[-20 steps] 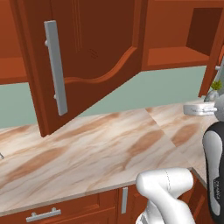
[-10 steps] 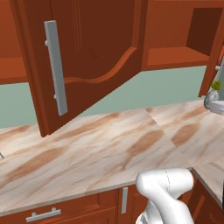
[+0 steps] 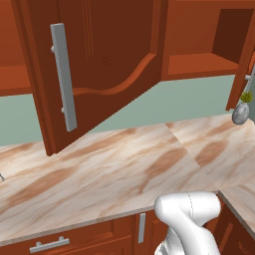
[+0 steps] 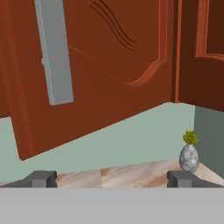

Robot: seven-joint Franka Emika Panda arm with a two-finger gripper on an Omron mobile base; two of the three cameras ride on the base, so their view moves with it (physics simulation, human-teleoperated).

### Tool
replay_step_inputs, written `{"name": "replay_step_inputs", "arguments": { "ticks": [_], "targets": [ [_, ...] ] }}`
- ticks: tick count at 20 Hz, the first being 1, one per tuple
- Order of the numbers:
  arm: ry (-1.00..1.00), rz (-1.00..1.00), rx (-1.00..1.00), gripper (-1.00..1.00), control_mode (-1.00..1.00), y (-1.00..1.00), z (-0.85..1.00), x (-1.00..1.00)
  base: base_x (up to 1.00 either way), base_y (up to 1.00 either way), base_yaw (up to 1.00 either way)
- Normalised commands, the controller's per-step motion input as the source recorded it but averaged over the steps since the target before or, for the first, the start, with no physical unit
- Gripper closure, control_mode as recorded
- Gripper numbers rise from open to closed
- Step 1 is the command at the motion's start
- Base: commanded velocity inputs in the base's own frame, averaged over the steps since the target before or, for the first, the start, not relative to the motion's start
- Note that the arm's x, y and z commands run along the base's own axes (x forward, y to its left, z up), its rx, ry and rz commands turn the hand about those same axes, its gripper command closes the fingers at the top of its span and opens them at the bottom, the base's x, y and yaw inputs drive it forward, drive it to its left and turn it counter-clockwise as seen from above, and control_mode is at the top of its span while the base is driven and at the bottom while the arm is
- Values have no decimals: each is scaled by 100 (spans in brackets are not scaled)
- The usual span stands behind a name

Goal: Close all open cabinet doors.

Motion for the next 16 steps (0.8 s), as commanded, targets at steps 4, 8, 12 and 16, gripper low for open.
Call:
{"name": "replay_step_inputs", "arguments": {
  "ticks": [4,8,12,16],
  "targets": [
    [-2,0,0,-100,-100,-21,17,14,0,0,0],
    [-6,0,0,-100,-100,-4,14,19,0,0,0],
    [-8,0,0,-100,-100,0,0,42,0,0,0],
    [-8,0,0,-100,-100,0,0,43,0,0,0]
  ]
}}
